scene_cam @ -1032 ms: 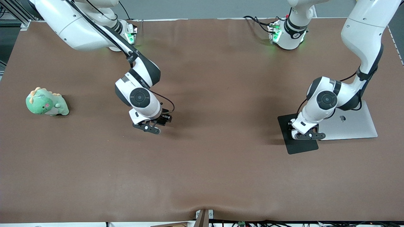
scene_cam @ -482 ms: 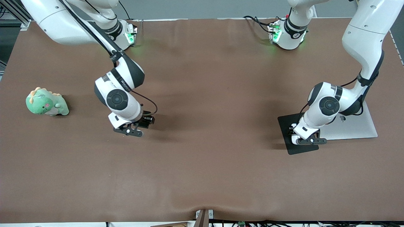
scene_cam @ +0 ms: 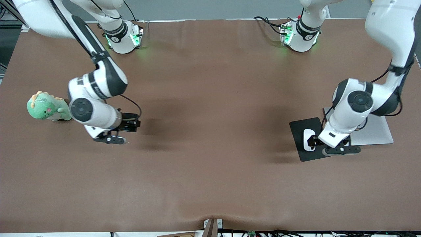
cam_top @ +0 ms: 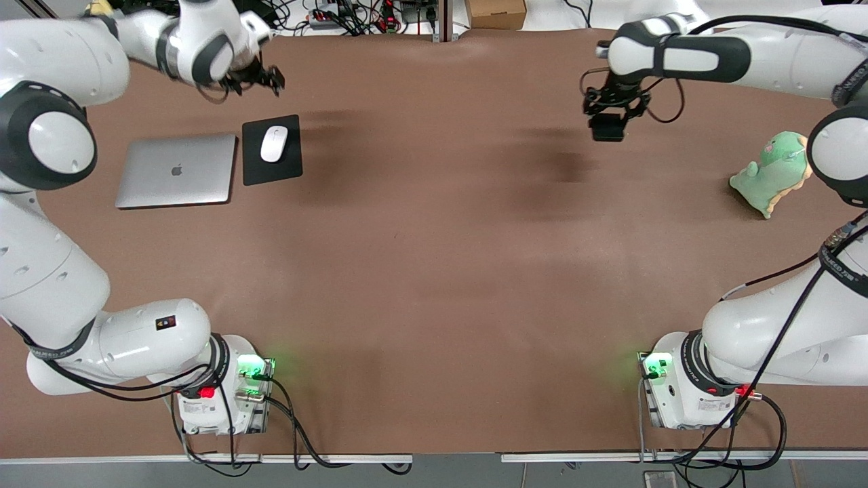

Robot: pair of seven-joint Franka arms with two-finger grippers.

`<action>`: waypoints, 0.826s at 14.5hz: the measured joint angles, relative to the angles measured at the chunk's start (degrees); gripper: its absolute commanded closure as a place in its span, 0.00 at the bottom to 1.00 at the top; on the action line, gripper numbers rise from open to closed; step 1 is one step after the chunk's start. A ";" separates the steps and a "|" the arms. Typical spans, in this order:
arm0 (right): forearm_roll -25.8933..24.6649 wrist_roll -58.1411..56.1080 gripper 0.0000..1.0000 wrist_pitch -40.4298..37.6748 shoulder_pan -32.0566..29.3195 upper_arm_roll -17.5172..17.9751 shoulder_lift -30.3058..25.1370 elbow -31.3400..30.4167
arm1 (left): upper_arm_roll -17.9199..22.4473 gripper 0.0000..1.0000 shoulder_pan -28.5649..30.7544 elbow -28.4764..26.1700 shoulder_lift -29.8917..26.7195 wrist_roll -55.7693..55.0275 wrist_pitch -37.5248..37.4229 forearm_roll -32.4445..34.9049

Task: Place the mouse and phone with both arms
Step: 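Release the mouse on the pad while the right gripper carries the phone, then raise the left gripper away while the right gripper lowers the phone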

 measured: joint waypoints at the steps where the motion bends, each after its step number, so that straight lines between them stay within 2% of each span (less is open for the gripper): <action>1: 0.16 -1.80 1.00 -0.06 0.12 -1.35 -1.06 -0.93 | -1.30 0.00 -0.01 3.71 -1.14 0.00 -6.94 -1.82; 3: 0.22 -5.82 1.00 0.11 0.37 -4.15 -2.52 -3.21 | -3.47 0.00 -0.02 12.40 -2.44 0.29 -19.82 -3.18; 6: 0.24 -12.21 1.00 2.56 0.76 -8.99 -4.25 -7.22 | -5.25 0.00 -0.07 24.67 -2.81 3.08 -34.19 -5.12; 8: 0.26 -16.05 1.00 4.89 0.88 -11.91 -5.14 -9.82 | -5.29 0.00 0.60 28.24 -3.47 5.27 -39.16 -9.90; 12: 0.28 -19.58 1.00 9.93 1.02 -15.07 -6.19 -14.20 | -5.29 0.00 1.98 29.82 -8.09 9.93 -41.23 -15.35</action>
